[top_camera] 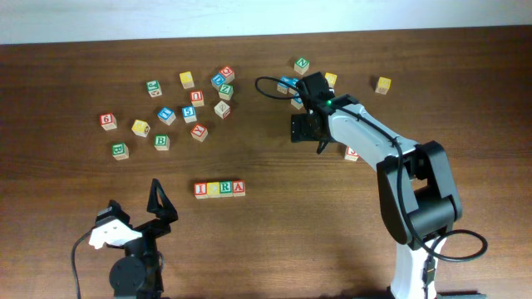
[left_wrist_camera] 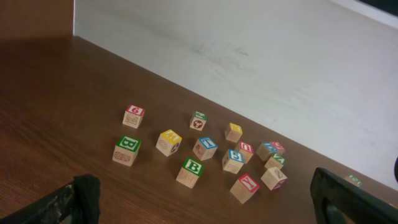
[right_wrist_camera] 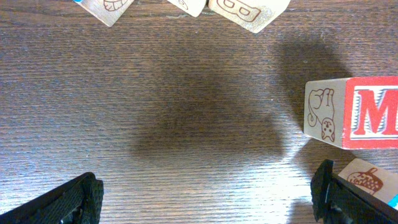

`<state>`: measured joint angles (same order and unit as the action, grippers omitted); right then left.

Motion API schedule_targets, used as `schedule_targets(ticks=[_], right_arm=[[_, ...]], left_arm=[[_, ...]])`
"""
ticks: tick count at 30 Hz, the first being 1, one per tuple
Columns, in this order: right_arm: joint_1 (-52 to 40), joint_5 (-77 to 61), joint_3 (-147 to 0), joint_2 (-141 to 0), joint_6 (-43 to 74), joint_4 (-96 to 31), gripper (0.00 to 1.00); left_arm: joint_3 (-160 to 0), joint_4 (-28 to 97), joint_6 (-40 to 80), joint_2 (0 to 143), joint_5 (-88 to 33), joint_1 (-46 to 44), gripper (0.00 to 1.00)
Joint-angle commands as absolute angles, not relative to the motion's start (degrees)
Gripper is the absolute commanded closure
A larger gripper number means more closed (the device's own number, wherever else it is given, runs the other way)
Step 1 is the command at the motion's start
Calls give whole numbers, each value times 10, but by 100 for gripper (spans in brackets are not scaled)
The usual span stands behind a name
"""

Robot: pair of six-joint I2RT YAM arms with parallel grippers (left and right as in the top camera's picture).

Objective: Spell out ICRA

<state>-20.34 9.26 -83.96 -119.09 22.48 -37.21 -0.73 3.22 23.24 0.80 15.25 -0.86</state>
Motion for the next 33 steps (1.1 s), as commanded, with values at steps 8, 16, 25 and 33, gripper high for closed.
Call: schedule_targets(ticks=[8, 16, 25, 33], right_arm=[[-205, 103, -835, -1190, 225, -372, 2], [-205, 103, -835, -1190, 225, -372, 2], [-205, 103, -835, -1190, 225, -372, 1], [-205, 103, -835, -1190, 225, -372, 2]], left_arm=[[-5, 36, 123, 8, 126, -11, 1], [-5, 36, 119, 8, 128, -11, 0], [-5, 37, 118, 8, 128, -11, 1], [-5, 37, 118, 8, 126, -11, 1]])
